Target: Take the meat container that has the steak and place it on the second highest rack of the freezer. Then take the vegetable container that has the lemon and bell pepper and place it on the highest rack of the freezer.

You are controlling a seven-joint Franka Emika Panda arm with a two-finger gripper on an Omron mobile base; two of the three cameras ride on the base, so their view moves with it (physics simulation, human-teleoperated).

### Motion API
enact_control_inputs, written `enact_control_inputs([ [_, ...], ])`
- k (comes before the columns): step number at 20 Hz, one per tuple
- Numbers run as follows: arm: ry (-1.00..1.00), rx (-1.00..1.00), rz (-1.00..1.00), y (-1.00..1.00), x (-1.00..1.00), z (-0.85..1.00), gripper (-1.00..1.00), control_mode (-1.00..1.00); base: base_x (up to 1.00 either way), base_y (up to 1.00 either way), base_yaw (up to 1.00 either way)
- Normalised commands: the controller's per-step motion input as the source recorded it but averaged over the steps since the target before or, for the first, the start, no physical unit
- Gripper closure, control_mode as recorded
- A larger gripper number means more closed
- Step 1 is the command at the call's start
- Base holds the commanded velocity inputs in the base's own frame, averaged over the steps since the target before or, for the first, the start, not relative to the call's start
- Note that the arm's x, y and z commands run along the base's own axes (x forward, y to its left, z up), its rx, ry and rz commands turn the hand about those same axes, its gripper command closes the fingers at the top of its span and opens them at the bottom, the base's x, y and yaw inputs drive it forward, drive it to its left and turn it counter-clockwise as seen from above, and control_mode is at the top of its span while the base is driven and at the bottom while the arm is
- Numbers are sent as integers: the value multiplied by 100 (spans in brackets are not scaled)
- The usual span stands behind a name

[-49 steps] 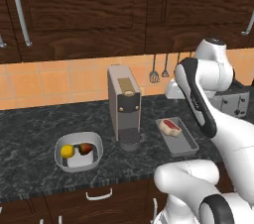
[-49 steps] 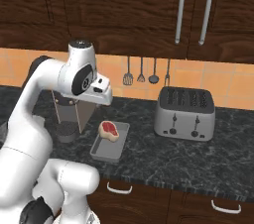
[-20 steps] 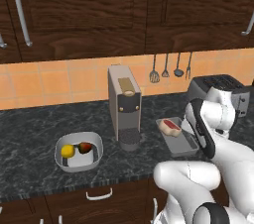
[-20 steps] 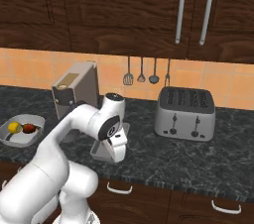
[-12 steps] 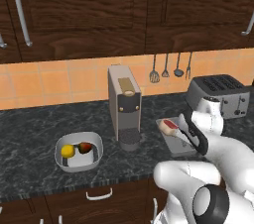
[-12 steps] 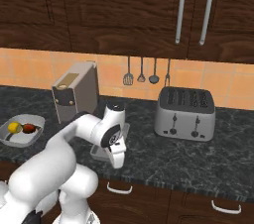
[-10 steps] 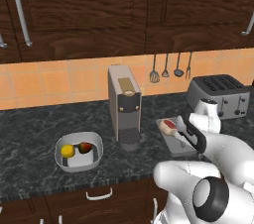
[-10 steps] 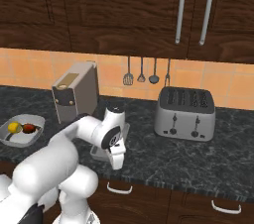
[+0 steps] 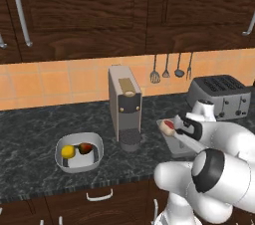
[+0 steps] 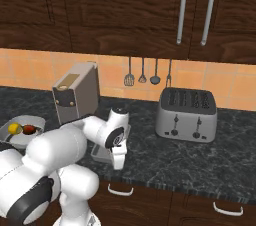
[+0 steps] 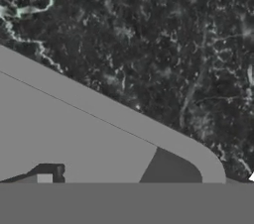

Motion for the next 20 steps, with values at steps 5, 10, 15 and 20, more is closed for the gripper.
enact_control_inputs([
  [5, 0, -5, -10, 22, 0, -17, 100, -100, 0, 0, 0],
  [10, 0, -3, -13, 6, -18, -31, 100, -100, 0, 0, 0],
  [15, 1, 0, -20, 0, -31, -5, 100, -100, 0, 0, 0],
  [20, 0, 0, -23, 0, -27, 0, 100, -100, 0, 0, 0],
])
